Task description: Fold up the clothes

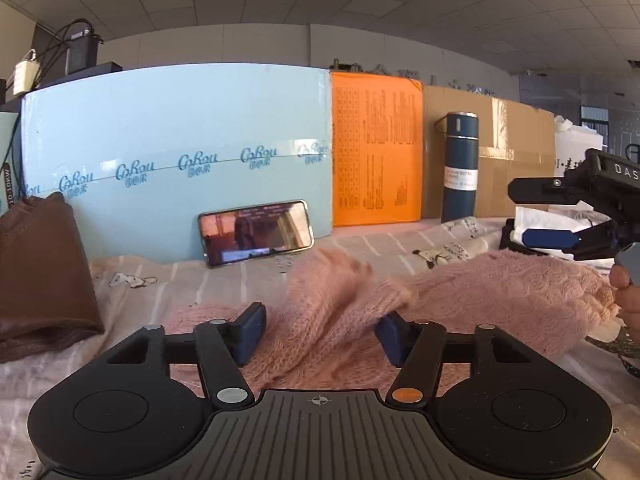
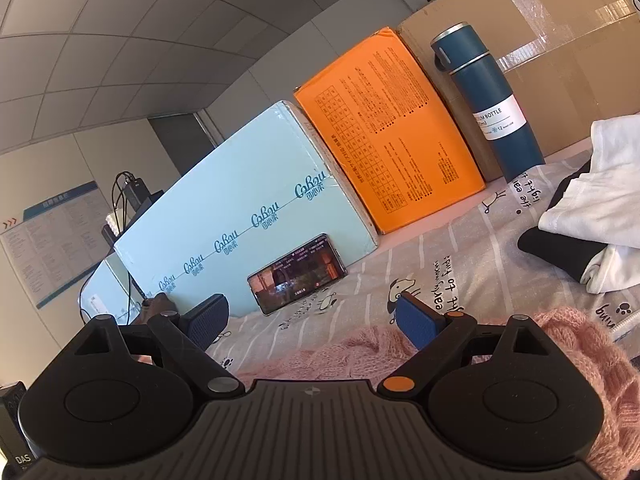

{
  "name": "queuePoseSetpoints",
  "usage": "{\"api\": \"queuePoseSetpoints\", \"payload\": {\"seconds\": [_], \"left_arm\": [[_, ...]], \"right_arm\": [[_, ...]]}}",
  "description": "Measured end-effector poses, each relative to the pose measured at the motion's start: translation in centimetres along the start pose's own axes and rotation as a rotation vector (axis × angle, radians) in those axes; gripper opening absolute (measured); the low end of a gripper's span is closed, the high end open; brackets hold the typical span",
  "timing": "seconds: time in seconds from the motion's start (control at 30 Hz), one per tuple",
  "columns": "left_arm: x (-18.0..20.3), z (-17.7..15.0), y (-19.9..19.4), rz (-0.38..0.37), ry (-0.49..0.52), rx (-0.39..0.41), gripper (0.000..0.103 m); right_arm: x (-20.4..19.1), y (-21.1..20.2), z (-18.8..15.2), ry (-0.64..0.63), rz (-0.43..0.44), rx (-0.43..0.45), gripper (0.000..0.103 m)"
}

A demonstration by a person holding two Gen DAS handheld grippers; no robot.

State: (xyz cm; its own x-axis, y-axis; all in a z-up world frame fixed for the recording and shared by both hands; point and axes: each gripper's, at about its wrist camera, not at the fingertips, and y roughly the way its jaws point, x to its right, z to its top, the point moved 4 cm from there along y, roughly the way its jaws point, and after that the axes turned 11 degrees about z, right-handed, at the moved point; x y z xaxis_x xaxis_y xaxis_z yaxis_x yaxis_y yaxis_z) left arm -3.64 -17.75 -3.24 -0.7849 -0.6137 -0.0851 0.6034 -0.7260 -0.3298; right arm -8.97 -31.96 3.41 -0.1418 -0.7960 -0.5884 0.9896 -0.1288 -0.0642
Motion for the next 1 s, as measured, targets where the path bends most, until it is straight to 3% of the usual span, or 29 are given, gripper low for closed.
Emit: {"api": "queuePoseSetpoints", "payload": {"seconds": [0.07,0.17,0.3,0.53,0.67,0.73,0.8,0.9,1.0], "left_arm": [[0.8,-0.1,-0.2,-0.035,-0.012,-0.009,0.075],[1.5,-0.2,-0.6,-0.124,-0.033,-0.014,0.082],[2.5,-0.4,-0.6,-0.216,-0.060,-0.053,0.087],[2.2,-1.3,1.6,-0.276,-0.143,-0.197,0.094],[-0.7,-0.4,-0.6,-0.318,-0.312,-0.092,0.094],[-3.2,0.0,-2.1,-0.246,-0.415,-0.017,0.094],[-6.1,-0.2,-2.9,-0.110,-0.540,0.017,0.095],[-9.8,-1.8,-2.6,0.052,-0.704,-0.072,0.095],[-11.5,-3.9,-1.3,0.049,-0.782,-0.212,0.095]], "right_arm": [[-0.1,0.0,0.0,-0.003,0.004,-0.005,0.090],[-0.3,0.0,-0.1,-0.008,0.013,-0.006,0.091],[-0.5,0.0,-0.2,-0.015,0.024,-0.013,0.090],[-0.9,0.2,-0.4,-0.032,0.038,-0.026,0.091],[-0.7,0.2,-0.5,-0.023,0.038,-0.028,0.091],[-0.7,0.2,-0.5,-0.020,0.039,-0.026,0.090],[-0.7,0.1,-0.5,-0.017,0.040,-0.024,0.091],[-0.8,0.0,-0.6,-0.018,0.047,-0.024,0.090],[-1.1,0.1,-0.7,-0.023,0.055,-0.027,0.090]]}}
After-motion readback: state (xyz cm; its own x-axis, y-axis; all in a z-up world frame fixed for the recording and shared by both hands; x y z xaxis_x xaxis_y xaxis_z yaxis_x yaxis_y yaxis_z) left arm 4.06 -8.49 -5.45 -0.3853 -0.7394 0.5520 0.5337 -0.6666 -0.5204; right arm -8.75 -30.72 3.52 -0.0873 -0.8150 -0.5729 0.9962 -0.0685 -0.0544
